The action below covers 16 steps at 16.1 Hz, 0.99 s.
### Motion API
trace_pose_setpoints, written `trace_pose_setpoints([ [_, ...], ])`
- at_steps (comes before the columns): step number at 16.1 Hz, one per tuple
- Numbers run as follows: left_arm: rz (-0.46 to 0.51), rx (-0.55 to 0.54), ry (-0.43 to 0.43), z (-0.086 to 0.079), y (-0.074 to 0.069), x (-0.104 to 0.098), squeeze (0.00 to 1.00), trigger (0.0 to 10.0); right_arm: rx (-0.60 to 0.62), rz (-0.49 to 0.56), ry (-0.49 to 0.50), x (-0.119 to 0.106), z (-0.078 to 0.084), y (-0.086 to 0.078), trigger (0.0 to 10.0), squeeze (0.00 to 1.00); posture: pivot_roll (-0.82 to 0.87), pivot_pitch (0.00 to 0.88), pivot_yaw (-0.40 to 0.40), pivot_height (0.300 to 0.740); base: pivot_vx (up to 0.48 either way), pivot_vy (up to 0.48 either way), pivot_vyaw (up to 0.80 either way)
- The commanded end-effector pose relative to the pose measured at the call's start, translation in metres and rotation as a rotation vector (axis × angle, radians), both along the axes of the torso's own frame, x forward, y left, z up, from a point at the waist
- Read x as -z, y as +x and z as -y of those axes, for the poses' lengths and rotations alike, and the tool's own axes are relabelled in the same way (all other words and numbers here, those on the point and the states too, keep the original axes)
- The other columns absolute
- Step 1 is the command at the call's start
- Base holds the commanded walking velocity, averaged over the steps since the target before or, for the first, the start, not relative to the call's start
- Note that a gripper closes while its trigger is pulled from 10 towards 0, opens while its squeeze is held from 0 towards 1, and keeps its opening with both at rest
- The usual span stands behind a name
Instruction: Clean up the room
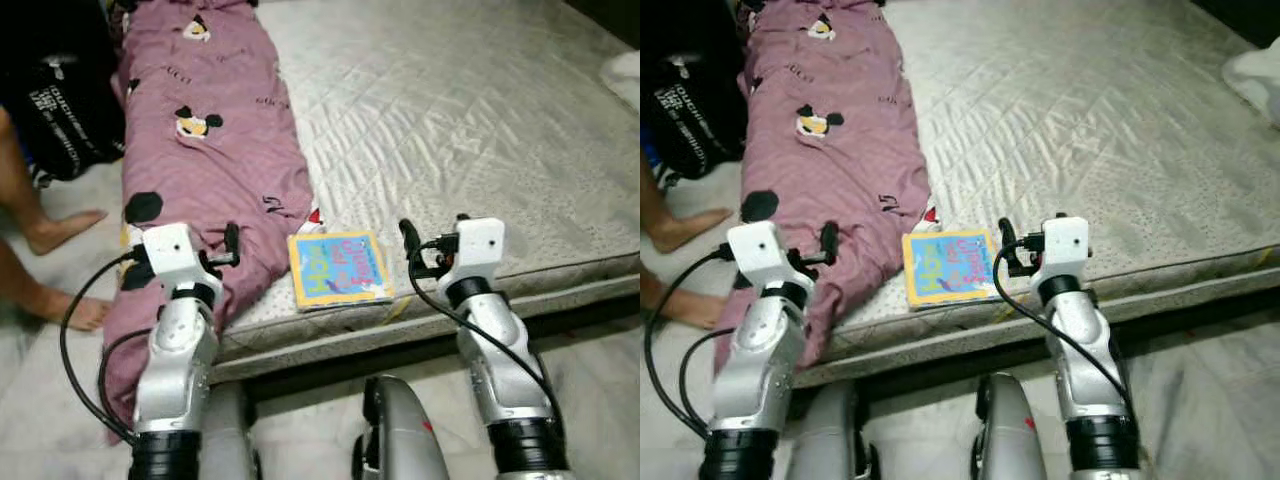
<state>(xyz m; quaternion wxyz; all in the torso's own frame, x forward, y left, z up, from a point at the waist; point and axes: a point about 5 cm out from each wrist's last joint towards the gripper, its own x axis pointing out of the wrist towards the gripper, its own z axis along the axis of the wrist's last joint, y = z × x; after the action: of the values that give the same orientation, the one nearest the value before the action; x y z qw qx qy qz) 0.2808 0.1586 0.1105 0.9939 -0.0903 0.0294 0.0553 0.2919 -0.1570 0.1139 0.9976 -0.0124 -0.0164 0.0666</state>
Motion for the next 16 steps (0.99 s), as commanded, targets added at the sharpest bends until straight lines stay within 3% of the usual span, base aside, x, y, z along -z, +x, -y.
trace_pose_setpoints([
  [1, -0.051, -0.007, -0.003, -0.003, -0.001, 0.01, 0.0, 10.0, 0.0, 0.003, 0.006, 0.0, -0.001, -0.001, 10.0, 0.0, -0.04, 0.073, -0.014, 0.584, 0.0, 0.0, 0.0],
  [5, -0.079, 0.015, -0.022, 0.003, 0.008, 0.016, 0.0, 10.0, 0.0, -0.001, -0.005, 0.0, 0.003, -0.004, 10.0, 0.0, -0.06, 0.071, -0.022, 0.534, 0.0, 0.0, 0.0],
  [10, -0.057, 0.01, -0.044, 0.01, 0.018, 0.014, 0.0, 10.0, 0.034, -0.032, -0.031, 0.004, 0.016, -0.011, 10.0, 0.0, -0.08, 0.083, -0.031, 0.534, 0.0, 0.0, 0.0],
  [14, -0.041, -0.007, -0.064, 0.013, 0.023, 0.012, 0.0, 10.0, 0.037, -0.044, -0.042, 0.004, 0.019, -0.013, 10.0, 0.0, -0.09, 0.081, -0.036, 0.534, 0.0, 0.0, -0.8],
  [16, -0.031, -0.029, -0.07, 0.011, 0.025, 0.011, 0.0, 10.0, 0.036, -0.036, -0.04, 0.002, 0.02, -0.014, 10.0, 0.0, -0.09, 0.083, -0.038, 0.534, 0.0, 0.0, 0.0],
])
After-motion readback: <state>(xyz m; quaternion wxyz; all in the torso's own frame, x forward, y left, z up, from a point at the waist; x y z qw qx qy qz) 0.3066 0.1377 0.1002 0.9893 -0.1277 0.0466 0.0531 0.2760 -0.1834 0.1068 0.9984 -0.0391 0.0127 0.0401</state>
